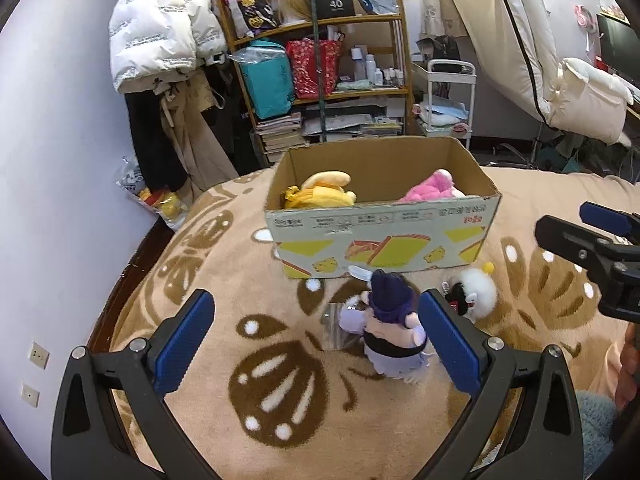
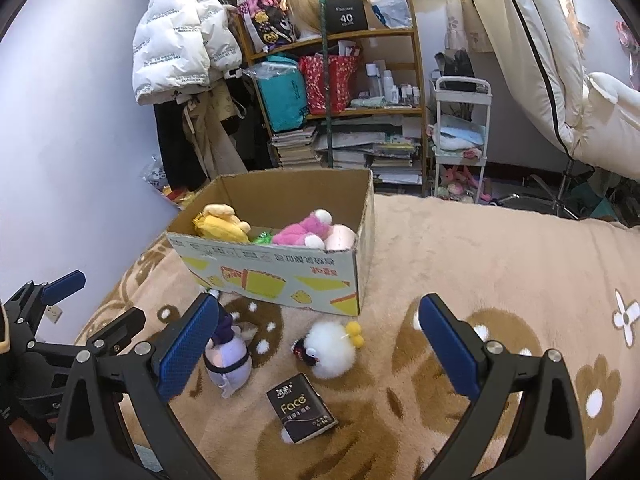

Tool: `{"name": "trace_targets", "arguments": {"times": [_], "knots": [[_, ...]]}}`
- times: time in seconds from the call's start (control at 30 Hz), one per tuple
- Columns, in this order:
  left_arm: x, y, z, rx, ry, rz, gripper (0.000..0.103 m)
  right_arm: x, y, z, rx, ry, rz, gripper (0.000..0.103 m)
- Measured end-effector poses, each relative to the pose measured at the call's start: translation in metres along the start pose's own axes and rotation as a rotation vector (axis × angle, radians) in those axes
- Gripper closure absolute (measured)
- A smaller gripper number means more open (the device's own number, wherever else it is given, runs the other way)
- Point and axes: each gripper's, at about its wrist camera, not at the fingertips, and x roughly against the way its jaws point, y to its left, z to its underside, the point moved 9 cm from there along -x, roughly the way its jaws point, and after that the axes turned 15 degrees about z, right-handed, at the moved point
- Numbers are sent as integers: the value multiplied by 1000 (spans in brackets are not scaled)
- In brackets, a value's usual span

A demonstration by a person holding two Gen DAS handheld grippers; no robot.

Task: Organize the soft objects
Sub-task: 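Withdraw both tools from the box toward the remaining doll and fluffy ball, then grasp the purple-hatted doll with the left tool while the right tool grasps the white fluffy ball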

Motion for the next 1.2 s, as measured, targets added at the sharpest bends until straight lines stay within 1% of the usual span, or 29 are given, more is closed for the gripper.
{"name": "trace_targets", "arguments": {"times": [0.1,0.23,0.43,0.63,0.8,0.83,0.9,0.97,1.03,1.07,1.13,1.2], "knots": [[-7,-7,2,-10,11,13,3,-6,-3,3,-7,12,11,0],[-20,-17,7,-22,38,41,3,-20,-8,8,-21,53,29,0],[-46,-27,15,-3,93,79,3,-47,-11,18,-22,132,40,0],[-72,-29,23,7,149,97,3,-71,-8,32,-7,215,36,0],[-93,-27,35,29,219,116,3,-91,-3,42,3,271,20,6],[-98,-26,37,31,233,114,3,-94,-1,44,5,281,11,7],[-105,-25,42,32,259,110,3,-100,1,50,10,311,-3,15],[-111,-26,47,34,279,112,3,-106,5,55,18,337,-15,16],[-117,-27,51,38,299,121,8,-110,8,60,26,354,-22,19],[-119,-27,53,42,308,124,15,-113,9,62,30,364,-25,22],[-123,-27,57,60,328,140,16,-118,12,65,34,381,-28,23],[-123,-27,58,75,329,154,22,-123,14,69,39,396,-30,25]]}}
